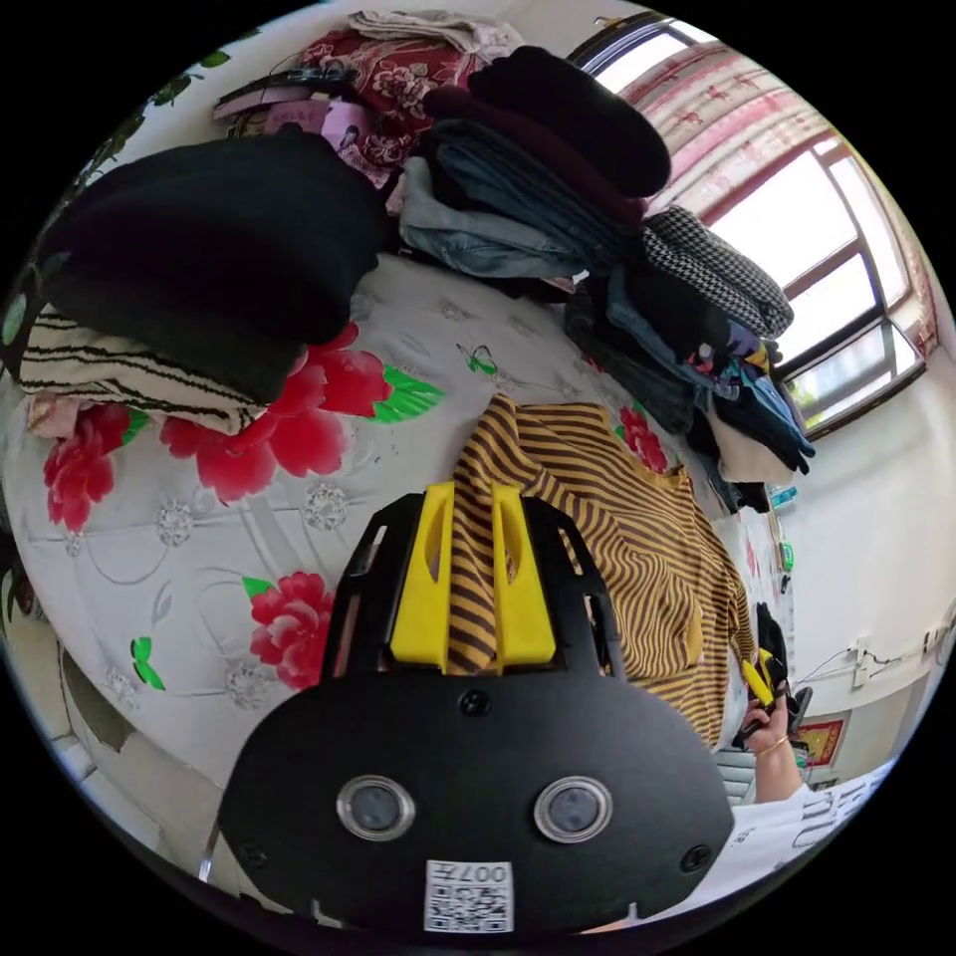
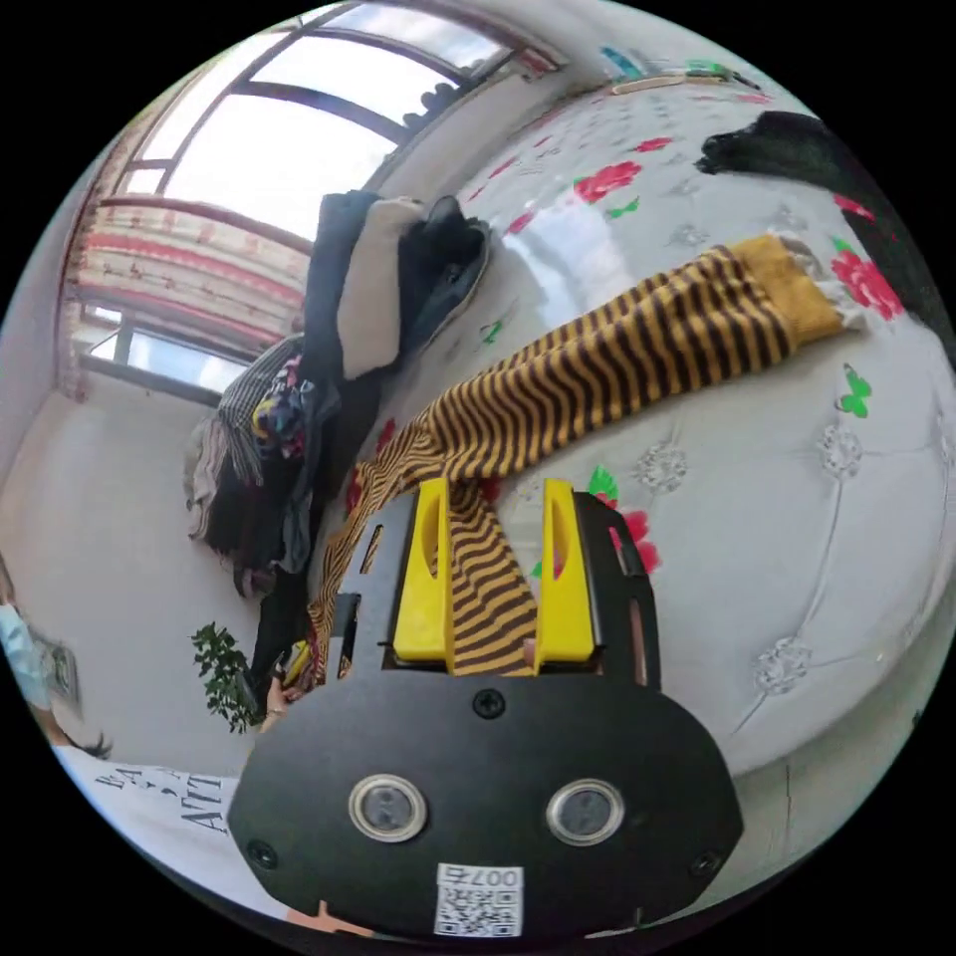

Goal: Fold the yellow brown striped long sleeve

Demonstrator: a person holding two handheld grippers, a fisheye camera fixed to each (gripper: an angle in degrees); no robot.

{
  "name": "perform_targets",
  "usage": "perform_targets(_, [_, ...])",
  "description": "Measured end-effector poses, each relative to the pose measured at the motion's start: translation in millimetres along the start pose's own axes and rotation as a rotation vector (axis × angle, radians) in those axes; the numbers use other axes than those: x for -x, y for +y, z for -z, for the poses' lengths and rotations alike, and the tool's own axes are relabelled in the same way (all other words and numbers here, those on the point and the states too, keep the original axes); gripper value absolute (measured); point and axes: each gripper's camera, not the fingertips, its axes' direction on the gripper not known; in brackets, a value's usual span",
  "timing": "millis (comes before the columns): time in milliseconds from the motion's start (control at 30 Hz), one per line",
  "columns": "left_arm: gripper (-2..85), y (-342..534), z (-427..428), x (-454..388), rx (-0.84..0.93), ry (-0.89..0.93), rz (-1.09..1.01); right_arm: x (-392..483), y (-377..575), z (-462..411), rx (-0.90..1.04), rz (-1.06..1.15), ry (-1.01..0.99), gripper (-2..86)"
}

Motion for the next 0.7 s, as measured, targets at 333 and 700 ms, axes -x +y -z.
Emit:
perform_targets(333, [7.0,72.6,-1.6,6.8,0.076,-0.093,-0.020,-107.8,-22.8,37.5,-0.307,-0.346,-0.108,6.5])
perform_targets(700, [6.4,113.1,37.8,62.8,0.035,-0.127,0.111,49.7,-60.2,47.7,-0.317,0.044,-0.407,0.2])
